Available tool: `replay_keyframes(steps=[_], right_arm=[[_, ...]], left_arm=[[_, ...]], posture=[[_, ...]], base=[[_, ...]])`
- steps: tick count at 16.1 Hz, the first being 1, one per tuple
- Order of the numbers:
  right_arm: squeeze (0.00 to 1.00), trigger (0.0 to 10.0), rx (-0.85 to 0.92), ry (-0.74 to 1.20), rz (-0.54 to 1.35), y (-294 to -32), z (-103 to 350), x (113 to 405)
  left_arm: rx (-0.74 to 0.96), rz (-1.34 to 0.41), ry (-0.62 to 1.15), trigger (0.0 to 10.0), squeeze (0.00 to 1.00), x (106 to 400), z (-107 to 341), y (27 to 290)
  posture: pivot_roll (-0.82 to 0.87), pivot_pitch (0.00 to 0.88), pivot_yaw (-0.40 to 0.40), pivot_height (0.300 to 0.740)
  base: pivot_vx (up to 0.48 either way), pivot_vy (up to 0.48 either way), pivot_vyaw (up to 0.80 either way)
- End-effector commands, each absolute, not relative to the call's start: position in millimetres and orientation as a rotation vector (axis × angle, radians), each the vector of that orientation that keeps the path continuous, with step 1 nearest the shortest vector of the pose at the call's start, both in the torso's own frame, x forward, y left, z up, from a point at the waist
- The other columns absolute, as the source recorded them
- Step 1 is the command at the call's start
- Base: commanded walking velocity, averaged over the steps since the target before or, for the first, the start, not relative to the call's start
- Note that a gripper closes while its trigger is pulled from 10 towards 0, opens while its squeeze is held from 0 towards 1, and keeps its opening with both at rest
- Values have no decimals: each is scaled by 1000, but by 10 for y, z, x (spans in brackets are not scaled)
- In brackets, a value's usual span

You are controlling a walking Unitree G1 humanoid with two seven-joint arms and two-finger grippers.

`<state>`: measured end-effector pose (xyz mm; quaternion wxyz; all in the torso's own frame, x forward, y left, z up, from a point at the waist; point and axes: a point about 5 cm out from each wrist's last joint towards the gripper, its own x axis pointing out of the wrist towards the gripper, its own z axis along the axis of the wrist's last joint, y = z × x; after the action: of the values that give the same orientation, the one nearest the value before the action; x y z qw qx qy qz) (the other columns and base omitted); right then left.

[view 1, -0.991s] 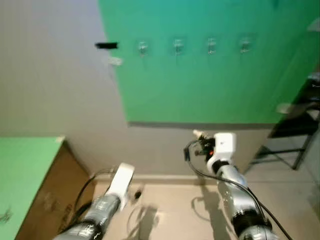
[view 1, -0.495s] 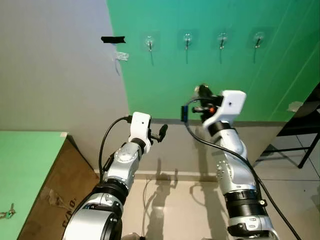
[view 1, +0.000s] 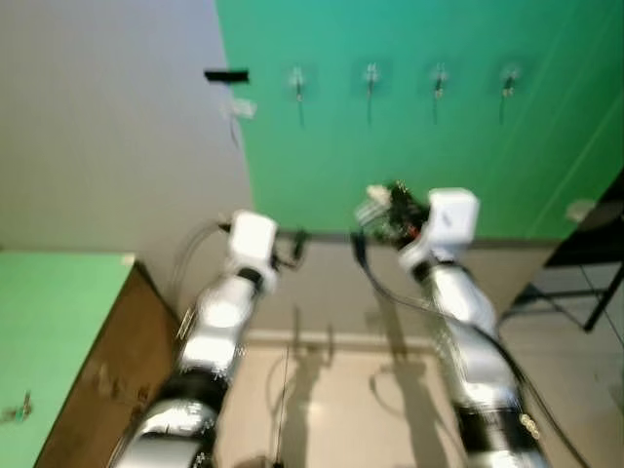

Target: Hang keys on a hook

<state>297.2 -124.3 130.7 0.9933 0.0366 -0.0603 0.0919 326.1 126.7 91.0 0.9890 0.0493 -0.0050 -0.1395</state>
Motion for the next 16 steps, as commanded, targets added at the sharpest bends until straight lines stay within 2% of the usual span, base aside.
replay_keyframes(steps=[1,3,5,10,16], right_arm=[[0,0,59,-138,170,-1260,1342,2932],[0,0,1,-61,112,-1464,1116,2620],[0,0,-26,-48,108,-1470,1076,2446],[0,0,-27,-38,102,-1450,1077,2395],[0,0,65,-34,179,-1325,1170,2588]], left_arm=[[124,-305,-41,10000,0,3226,965,1252],[102,-331,-61,10000,0,2970,1004,1401],[66,-346,-70,10000,0,2774,1017,1411],[74,-305,-34,10000,0,2771,1040,1363],[91,-260,33,10000,0,2792,955,1348]], posture=[[-119,0,63,740],[-113,0,63,740],[-114,0,63,740],[-120,0,56,740],[-116,0,50,740]], base=[[0,0,0],[0,0,0],[0,0,0],[0,0,0],[0,0,0]])
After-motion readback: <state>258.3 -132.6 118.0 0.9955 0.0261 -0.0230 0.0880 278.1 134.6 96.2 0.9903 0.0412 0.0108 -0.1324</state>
